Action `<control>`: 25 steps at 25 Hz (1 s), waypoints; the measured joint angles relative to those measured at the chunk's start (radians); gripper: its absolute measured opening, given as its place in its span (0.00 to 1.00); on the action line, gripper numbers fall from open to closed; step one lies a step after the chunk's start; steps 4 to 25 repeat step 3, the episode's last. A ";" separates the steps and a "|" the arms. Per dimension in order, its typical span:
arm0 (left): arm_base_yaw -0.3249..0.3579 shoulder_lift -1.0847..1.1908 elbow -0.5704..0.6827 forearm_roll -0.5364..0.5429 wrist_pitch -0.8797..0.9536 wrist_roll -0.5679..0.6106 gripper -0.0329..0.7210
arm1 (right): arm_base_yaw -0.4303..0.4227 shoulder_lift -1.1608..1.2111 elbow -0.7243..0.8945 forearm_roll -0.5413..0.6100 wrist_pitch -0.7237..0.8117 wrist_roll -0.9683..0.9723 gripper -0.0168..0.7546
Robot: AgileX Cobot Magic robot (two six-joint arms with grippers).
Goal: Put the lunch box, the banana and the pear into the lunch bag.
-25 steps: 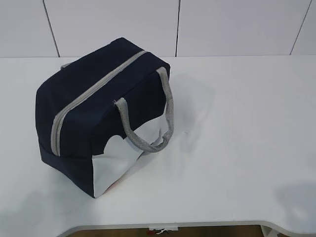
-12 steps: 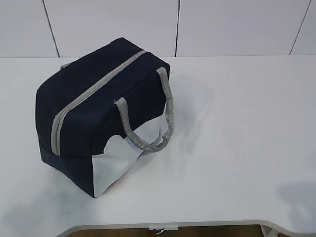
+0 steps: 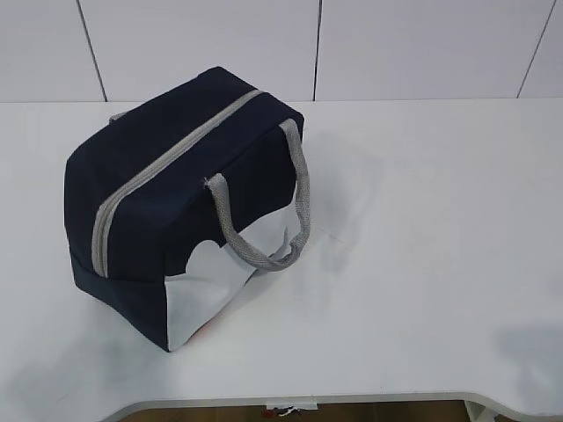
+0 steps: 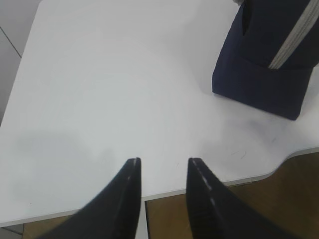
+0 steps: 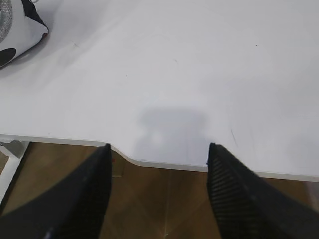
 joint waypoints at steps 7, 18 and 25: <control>0.000 0.000 0.000 0.000 0.000 0.001 0.35 | 0.000 0.000 0.000 0.000 0.000 0.000 0.65; 0.000 0.000 0.000 0.000 0.000 0.001 0.35 | 0.000 0.000 0.000 0.000 0.000 0.000 0.65; 0.000 0.000 0.000 0.000 0.000 0.001 0.35 | 0.000 0.000 0.000 0.000 0.000 0.000 0.65</control>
